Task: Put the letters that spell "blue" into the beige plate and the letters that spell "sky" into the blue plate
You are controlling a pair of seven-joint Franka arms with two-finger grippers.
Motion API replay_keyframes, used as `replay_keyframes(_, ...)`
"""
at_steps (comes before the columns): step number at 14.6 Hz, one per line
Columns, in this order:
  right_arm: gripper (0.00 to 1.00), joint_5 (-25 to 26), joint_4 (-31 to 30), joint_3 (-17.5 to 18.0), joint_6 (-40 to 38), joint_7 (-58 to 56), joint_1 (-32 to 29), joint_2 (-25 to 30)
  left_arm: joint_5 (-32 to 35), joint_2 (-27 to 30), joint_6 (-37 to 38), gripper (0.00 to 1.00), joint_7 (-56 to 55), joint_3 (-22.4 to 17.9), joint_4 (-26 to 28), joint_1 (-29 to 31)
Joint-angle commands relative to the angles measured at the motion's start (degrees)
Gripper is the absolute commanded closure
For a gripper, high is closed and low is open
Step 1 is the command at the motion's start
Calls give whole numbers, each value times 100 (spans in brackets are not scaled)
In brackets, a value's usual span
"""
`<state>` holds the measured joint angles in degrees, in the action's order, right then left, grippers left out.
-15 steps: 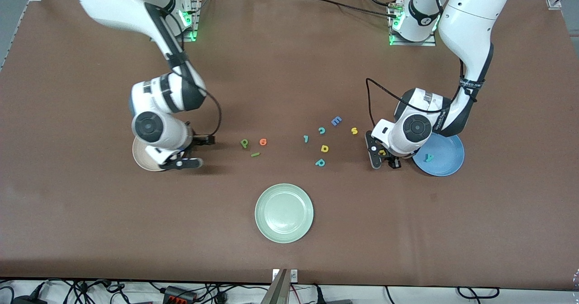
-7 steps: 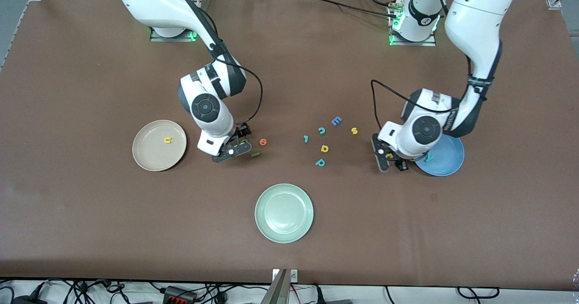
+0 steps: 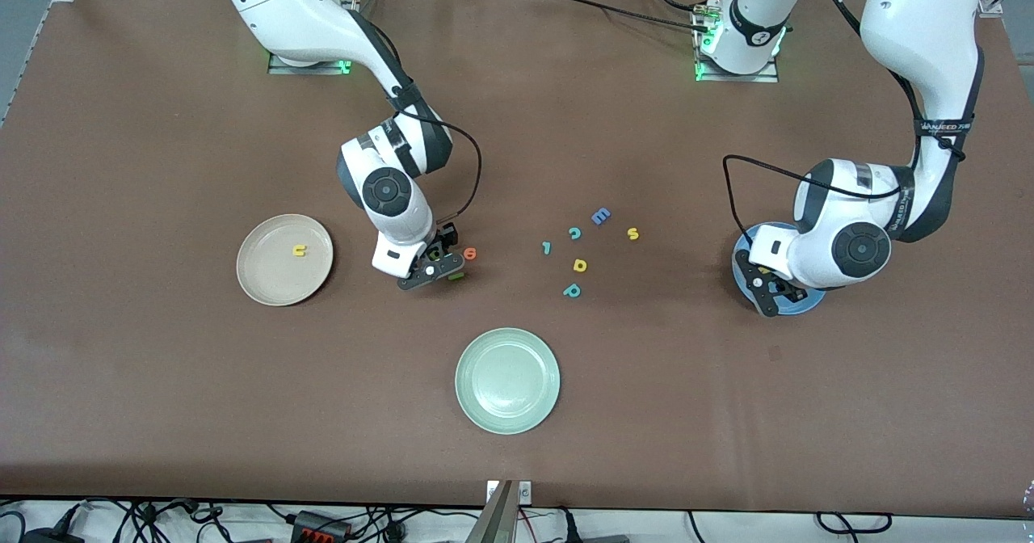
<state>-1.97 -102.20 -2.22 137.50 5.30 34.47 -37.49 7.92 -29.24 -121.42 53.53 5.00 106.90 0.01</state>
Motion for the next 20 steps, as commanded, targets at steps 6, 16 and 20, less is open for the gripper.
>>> replay_keyframes(6, 43, 65, 51, -42, 207, -126, 147, -162, 60, 278, 839, 0, -1306, 351, -161, -124)
replay_keyframes(16, 78, 65, 51, -59, 277, -82, 77, -180, -343, -46, 884, 0, -7098, 1696, -125, -150)
replay_keyframes(20, 80, 65, 7, -112, -54, -135, -369, 267, -599, -21, -134, 0, -7752, 1794, 330, -115)
